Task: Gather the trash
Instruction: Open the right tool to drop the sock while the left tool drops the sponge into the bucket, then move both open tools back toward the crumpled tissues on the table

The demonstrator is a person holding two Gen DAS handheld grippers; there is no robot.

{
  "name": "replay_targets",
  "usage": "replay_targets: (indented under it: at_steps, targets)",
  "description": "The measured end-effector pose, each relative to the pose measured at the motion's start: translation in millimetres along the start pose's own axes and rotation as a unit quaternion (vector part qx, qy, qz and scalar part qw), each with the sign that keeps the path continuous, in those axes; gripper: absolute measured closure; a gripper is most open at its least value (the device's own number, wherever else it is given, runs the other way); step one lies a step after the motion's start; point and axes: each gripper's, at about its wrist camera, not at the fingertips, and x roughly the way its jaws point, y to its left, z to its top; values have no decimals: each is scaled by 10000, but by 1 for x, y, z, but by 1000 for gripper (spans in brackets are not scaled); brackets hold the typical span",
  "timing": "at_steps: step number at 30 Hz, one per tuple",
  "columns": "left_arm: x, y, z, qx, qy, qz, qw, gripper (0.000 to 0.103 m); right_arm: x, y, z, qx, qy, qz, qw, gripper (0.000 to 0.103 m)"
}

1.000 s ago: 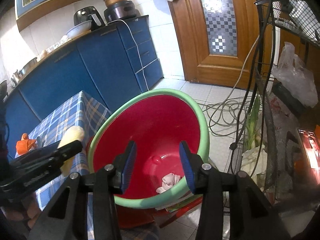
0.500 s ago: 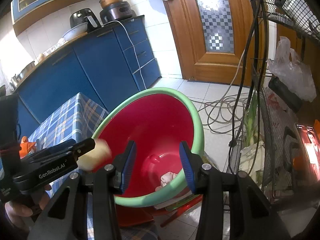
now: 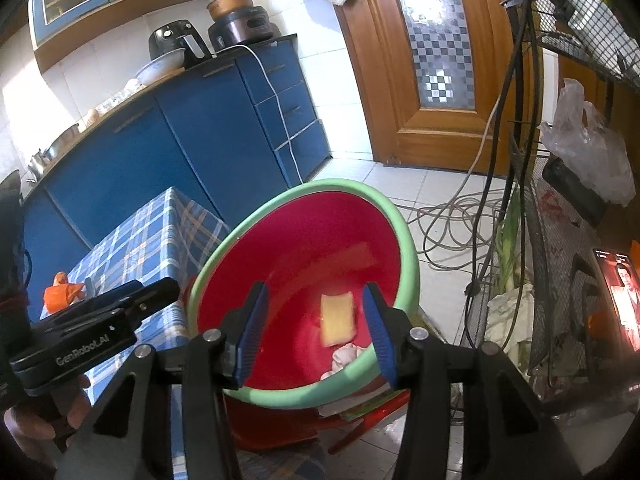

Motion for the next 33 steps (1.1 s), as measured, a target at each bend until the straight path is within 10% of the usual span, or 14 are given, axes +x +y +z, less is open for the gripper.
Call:
replay_targets:
  at_steps: [33]
  targets:
    - [-130, 152, -65, -1274, -508, 1741, 9751, 41, -18, 98, -20, -763, 88, 766, 9941, 34]
